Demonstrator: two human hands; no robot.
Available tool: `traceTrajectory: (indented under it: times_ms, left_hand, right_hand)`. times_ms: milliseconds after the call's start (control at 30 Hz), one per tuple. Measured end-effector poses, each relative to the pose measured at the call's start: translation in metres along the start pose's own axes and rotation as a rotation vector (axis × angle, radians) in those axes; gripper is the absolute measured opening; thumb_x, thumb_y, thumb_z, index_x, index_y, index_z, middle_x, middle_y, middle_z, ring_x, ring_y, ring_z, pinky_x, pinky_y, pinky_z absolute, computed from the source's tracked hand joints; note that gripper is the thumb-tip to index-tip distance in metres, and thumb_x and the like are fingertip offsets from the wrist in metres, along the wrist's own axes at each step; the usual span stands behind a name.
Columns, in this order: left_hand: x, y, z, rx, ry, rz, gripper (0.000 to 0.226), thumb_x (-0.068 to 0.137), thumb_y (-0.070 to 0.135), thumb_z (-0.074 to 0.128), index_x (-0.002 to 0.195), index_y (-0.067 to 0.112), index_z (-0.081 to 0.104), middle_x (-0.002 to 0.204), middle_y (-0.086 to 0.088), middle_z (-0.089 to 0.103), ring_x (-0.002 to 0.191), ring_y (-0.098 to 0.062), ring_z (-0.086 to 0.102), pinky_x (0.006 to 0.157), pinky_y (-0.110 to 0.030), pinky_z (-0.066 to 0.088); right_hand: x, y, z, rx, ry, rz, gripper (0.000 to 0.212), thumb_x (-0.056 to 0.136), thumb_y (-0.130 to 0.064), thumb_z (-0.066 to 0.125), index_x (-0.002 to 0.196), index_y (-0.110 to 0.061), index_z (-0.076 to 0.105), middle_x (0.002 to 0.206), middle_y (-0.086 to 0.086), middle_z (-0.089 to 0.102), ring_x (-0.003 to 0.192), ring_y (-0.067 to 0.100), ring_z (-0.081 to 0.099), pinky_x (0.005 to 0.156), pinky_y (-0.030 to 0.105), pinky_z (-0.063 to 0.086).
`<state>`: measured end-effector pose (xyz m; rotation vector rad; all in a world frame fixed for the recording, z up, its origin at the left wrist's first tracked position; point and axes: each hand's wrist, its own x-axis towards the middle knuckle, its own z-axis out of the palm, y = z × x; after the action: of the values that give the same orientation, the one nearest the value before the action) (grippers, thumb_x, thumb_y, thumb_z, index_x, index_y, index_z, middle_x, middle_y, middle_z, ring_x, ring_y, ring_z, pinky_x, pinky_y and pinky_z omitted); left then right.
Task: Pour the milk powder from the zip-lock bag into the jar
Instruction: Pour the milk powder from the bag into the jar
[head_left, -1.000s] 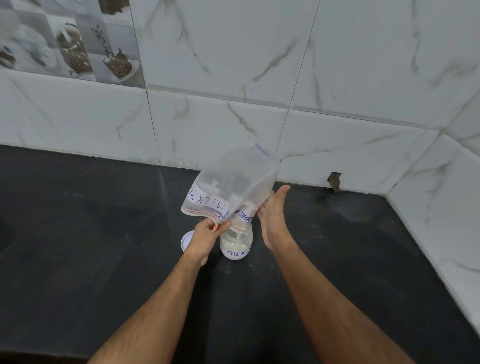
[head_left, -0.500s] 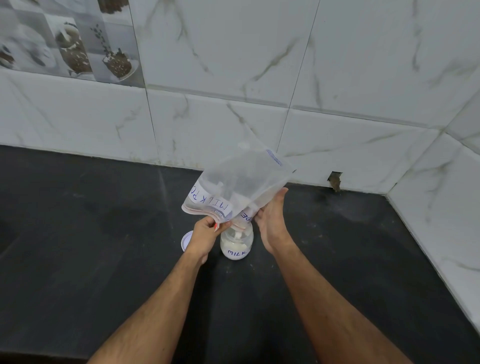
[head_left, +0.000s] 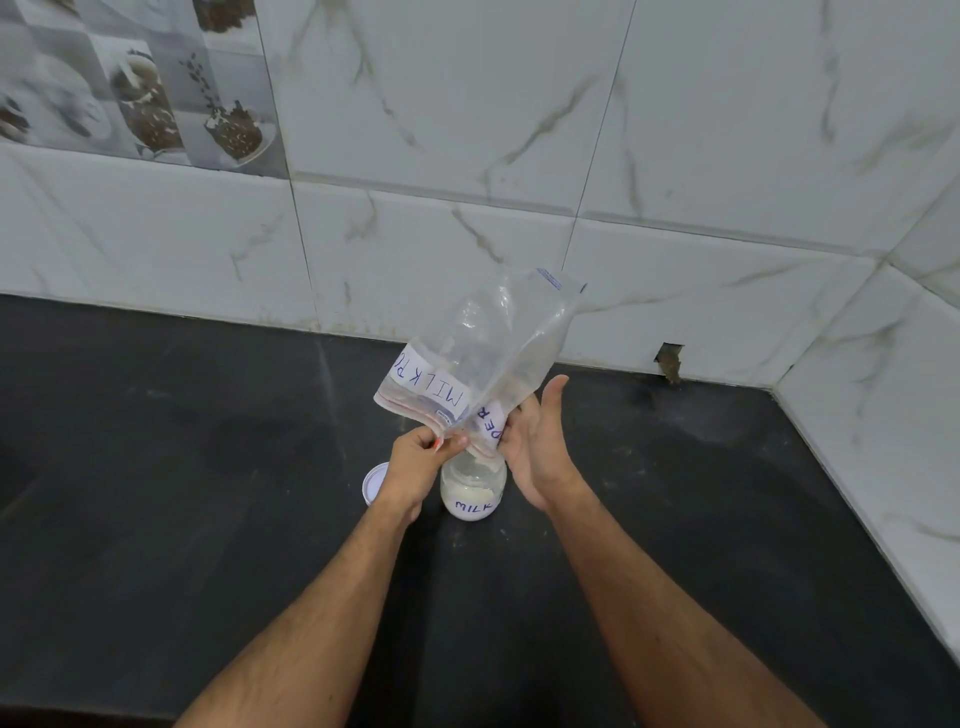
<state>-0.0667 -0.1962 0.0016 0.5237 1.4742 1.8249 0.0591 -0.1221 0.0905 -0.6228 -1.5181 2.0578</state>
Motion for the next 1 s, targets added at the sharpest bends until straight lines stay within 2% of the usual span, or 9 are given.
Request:
traceTrajectory:
  times_ms: [100, 233, 300, 400, 533, 600, 800, 933, 1000]
  left_hand:
    - [0.001, 0.0, 0.001, 0.022, -0.014, 0.014, 0.007, 0.084, 0.004, 0.074, 0.091, 0.007, 0.075, 0.094, -0.002, 0.078, 0.09, -0.008, 0.072, 0.077, -0.016, 0.054]
    - [0.003, -0.002, -0.005, 0.042, -0.013, 0.001, 0.011, 0.084, 0.005, 0.075, 0.094, 0.009, 0.075, 0.099, -0.005, 0.078, 0.098, -0.014, 0.072, 0.083, -0.022, 0.051]
    - [0.003, -0.004, -0.007, 0.056, -0.016, -0.007, 0.013, 0.084, 0.007, 0.076, 0.097, 0.007, 0.075, 0.101, -0.008, 0.078, 0.099, -0.016, 0.071, 0.085, -0.024, 0.051]
    - [0.002, -0.005, -0.007, 0.065, -0.022, -0.005, 0.018, 0.084, 0.008, 0.076, 0.101, 0.003, 0.074, 0.103, -0.008, 0.077, 0.1, -0.017, 0.071, 0.086, -0.025, 0.052]
    - [0.002, -0.005, -0.012, 0.072, -0.001, -0.015, 0.016, 0.085, 0.007, 0.075, 0.1, 0.004, 0.074, 0.101, -0.003, 0.078, 0.098, -0.011, 0.071, 0.078, -0.015, 0.051]
    - [0.002, -0.006, -0.014, 0.08, 0.005, -0.004, 0.017, 0.085, 0.009, 0.075, 0.101, 0.007, 0.074, 0.104, -0.003, 0.077, 0.099, -0.011, 0.071, 0.077, -0.014, 0.051]
    - [0.006, -0.002, -0.009, 0.138, 0.018, 0.024, 0.017, 0.083, 0.011, 0.078, 0.1, 0.008, 0.075, 0.104, -0.002, 0.078, 0.102, -0.013, 0.071, 0.086, -0.024, 0.052]
    - [0.003, -0.001, -0.009, 0.169, 0.015, 0.046, 0.015, 0.084, 0.009, 0.077, 0.097, 0.013, 0.076, 0.1, 0.003, 0.078, 0.098, -0.009, 0.071, 0.08, -0.017, 0.052]
    - [0.002, -0.002, -0.014, 0.18, 0.031, 0.055, 0.012, 0.085, 0.006, 0.075, 0.096, 0.008, 0.076, 0.097, 0.003, 0.078, 0.095, -0.008, 0.07, 0.076, -0.013, 0.052]
  right_hand:
    - [0.0, -0.002, 0.004, -0.043, 0.009, -0.024, 0.089, 0.082, -0.08, 0.012, 0.143, -0.026, 0.048, 0.143, 0.004, 0.06, 0.134, 0.018, 0.055, 0.116, 0.045, 0.039]
    - [0.004, -0.001, -0.002, -0.04, 0.077, -0.085, 0.075, 0.084, -0.072, 0.012, 0.131, -0.032, 0.056, 0.127, -0.006, 0.07, 0.118, 0.007, 0.065, 0.095, 0.024, 0.054]
    - [0.007, 0.002, -0.005, -0.051, 0.104, -0.101, 0.073, 0.088, -0.071, 0.025, 0.137, -0.025, 0.054, 0.127, -0.001, 0.07, 0.117, 0.012, 0.067, 0.093, 0.027, 0.056]
    - [0.01, 0.003, -0.007, -0.15, 0.146, -0.122, 0.043, 0.102, -0.044, 0.048, 0.134, -0.016, 0.058, 0.127, 0.005, 0.071, 0.117, 0.023, 0.068, 0.099, 0.042, 0.055]
    - [0.014, -0.009, -0.013, -0.229, 0.294, -0.147, 0.02, 0.103, -0.019, 0.053, 0.109, -0.013, 0.071, 0.105, 0.003, 0.077, 0.1, 0.016, 0.073, 0.087, 0.033, 0.056]
    - [0.014, -0.012, -0.014, -0.307, 0.35, -0.185, 0.021, 0.1, -0.016, 0.056, 0.091, -0.013, 0.075, 0.089, 0.007, 0.077, 0.082, 0.01, 0.069, 0.079, 0.029, 0.054]
    - [0.012, -0.002, -0.007, -0.382, 0.396, -0.279, 0.023, 0.094, -0.022, 0.056, 0.081, -0.011, 0.07, 0.083, 0.021, 0.07, 0.076, 0.03, 0.066, 0.082, 0.059, 0.057]
    - [0.01, -0.013, -0.011, -0.426, 0.212, -0.184, 0.027, 0.089, 0.004, 0.047, 0.076, 0.001, 0.07, 0.071, 0.025, 0.071, 0.076, 0.038, 0.072, 0.079, 0.049, 0.061]
    - [0.012, -0.015, -0.014, -0.353, 0.24, -0.151, 0.025, 0.095, 0.002, 0.049, 0.089, -0.004, 0.072, 0.082, 0.018, 0.076, 0.082, 0.03, 0.076, 0.078, 0.04, 0.063]
